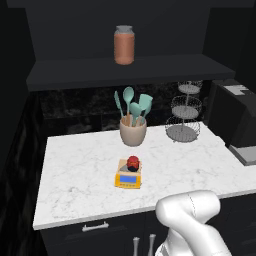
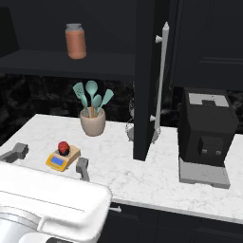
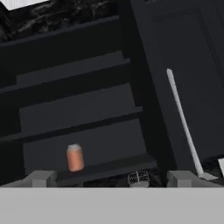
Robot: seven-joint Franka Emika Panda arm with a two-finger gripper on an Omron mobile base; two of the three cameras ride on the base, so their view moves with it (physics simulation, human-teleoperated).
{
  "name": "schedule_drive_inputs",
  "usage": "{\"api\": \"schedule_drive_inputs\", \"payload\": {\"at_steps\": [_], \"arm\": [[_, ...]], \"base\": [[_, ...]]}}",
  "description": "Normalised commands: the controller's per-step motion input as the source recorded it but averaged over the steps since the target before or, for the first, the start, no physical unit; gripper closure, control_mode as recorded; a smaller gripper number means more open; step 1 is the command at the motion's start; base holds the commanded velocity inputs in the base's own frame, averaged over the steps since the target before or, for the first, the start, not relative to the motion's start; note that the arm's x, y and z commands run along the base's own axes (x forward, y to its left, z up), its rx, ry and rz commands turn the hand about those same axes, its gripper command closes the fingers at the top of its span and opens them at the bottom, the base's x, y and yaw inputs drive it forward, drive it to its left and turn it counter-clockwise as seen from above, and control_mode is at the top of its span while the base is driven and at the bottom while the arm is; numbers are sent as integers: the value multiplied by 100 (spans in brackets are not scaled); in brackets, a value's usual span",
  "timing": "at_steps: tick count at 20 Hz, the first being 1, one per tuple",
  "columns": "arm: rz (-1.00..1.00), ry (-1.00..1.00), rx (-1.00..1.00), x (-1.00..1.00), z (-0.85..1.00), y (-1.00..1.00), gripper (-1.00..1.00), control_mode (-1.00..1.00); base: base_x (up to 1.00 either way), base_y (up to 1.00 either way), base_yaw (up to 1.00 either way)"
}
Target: Pick the jam and place it on the digital scale for weighing, and close the cabinet.
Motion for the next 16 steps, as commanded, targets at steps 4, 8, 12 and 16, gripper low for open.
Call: {"api": "schedule_drive_inputs", "payload": {"at_steps": [4, 8, 12, 16], "arm": [[38, 1, 12, 70, -2, -83, -100, -100], [41, 0, 9, 62, -14, -83, -100, -100], [41, 0, 14, 72, -11, -73, -100, -100], [32, 0, 8, 98, -14, -46, -100, -100]], "base": [[0, 0, 0], [0, 0, 0], [0, 0, 0], [0, 0, 0]]}}
